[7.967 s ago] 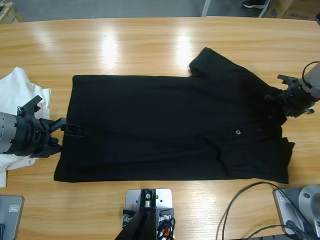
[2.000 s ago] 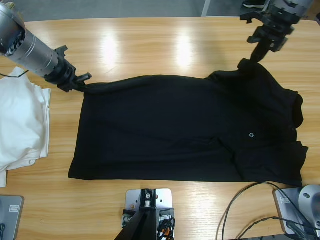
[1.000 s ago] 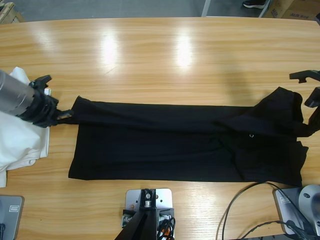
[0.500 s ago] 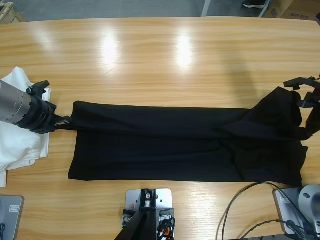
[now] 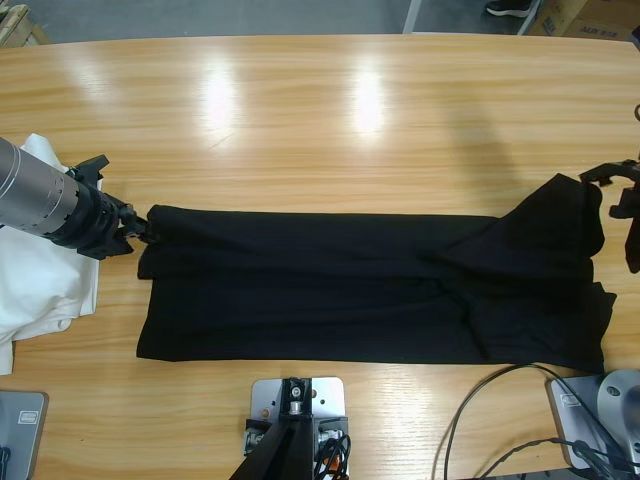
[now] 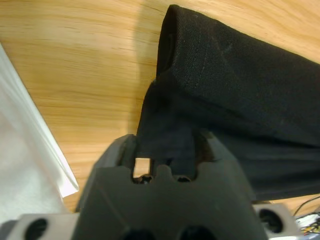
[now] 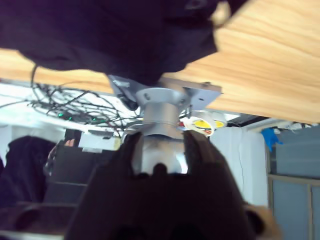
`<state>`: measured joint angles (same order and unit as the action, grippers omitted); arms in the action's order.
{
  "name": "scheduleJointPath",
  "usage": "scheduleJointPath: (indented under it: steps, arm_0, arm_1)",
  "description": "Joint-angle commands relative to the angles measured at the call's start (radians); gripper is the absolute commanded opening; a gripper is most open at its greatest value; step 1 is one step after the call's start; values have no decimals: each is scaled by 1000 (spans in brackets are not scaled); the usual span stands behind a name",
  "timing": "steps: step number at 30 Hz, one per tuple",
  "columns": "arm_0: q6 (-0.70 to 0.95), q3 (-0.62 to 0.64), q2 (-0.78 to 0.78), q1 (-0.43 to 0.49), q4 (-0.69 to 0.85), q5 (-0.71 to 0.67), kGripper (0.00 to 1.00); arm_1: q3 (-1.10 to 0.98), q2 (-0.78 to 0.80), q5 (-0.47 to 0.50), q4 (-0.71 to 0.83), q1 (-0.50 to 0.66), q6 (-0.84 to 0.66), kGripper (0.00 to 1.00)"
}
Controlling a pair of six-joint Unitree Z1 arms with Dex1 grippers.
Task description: Fold clothes
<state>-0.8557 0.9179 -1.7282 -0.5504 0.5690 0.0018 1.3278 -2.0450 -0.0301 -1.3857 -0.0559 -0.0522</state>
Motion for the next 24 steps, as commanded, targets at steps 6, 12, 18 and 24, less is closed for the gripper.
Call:
scheduleJointPath:
  steps: [6,12,18,24]
  arm_0:
    - [5,16,-52,-9,-8,-17,959]
    - [0,60,-62,-11,-6,-29,959]
    - [-146,76,-98,27,2,-42,956]
    - [-40,132,-232,98,-46,-180,816]
  arm_1:
    - [152,61,-156,-12,-31,48,884]
    - [24,93,-108,162,-139,-10,917]
    - [-13,98,-186,229,-199,-22,913]
    - [-21,106,-197,234,-199,-18,908]
